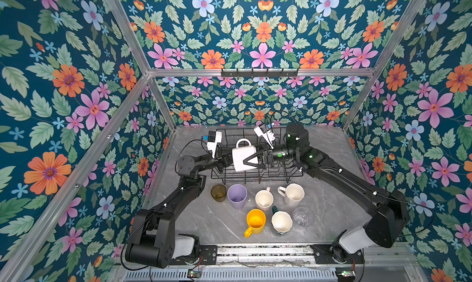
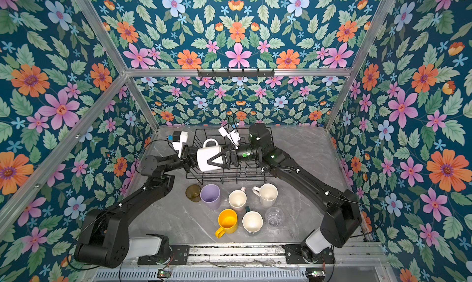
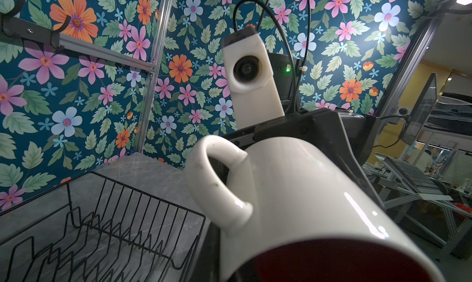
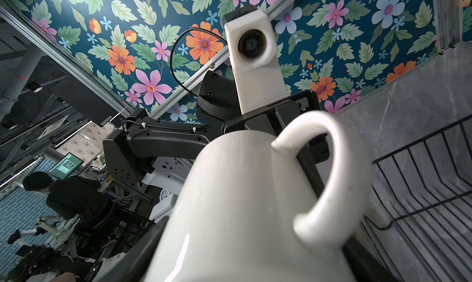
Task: Load cups into a dish rack
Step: Place the cup upside down at the dish rack.
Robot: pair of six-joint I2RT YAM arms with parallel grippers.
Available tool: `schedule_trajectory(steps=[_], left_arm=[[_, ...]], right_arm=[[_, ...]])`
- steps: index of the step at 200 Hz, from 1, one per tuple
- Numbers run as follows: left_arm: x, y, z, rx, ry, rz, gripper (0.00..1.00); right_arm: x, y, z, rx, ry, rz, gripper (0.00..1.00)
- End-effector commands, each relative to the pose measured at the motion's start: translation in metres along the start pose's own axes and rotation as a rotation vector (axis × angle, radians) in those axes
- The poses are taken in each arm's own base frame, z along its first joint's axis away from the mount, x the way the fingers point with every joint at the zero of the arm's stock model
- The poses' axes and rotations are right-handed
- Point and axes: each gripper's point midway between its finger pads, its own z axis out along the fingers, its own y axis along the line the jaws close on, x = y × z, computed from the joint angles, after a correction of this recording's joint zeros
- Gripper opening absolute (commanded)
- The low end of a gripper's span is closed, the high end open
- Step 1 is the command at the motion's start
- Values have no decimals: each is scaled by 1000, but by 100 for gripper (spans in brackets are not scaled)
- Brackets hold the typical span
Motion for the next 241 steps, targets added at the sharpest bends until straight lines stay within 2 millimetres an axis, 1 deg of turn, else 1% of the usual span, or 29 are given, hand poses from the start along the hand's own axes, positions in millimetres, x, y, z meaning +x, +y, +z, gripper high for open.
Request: schedule_trajectory(steps=[1,3,17,25,31,32,35,36,37,43,72,107,129,140,174,191,230,241], left_arm=[[-14,-13,2,35,-32,72,0],[-14,-13,2,35,-32,72,0],[-14,-12,2,32,-31,72,0],[-13,-11,2,28,-29,68,0],[-13,-11,2,27,-27,68,0],[-13,-10,2,26,-26,67,0],[-13,-10,2,25,-25,66,0],[-13,-10,2,25,-25,66,0],[-13,-10,2,25,-25,67,0],[-13,-9,2,22,-25,69,0],[-13,-7,2,15,-22,69,0],[-13,-6,3,7,-19,70,0],[-11,-3,3,-3,-16,66,8],[-11,-2,3,-8,-15,66,10],[-12,0,3,-16,-15,69,16],[-12,0,3,-20,-15,69,23],[-11,1,3,-30,-9,74,31],[-11,1,3,-35,-6,76,35]], right_arm=[[3,-19,2,81,-7,21,39],[2,-19,2,80,-8,20,39],[3,-19,3,77,-4,22,27],[3,-19,3,77,-3,23,22],[3,-19,4,75,-1,23,15],[2,-19,3,75,-2,24,13],[3,-20,4,76,-1,23,11],[2,-20,4,76,0,24,9],[2,-20,4,76,0,24,9],[2,-21,4,77,0,26,0],[1,-20,4,74,-7,25,0],[-7,-17,1,88,-36,13,0],[-11,-15,0,96,-48,14,0],[-13,-15,-1,99,-56,16,0],[-22,-6,-2,76,-74,11,0],[-24,-5,-2,77,-78,9,0],[-23,-3,-5,87,-79,14,0],[-24,-1,-6,90,-84,11,0]])
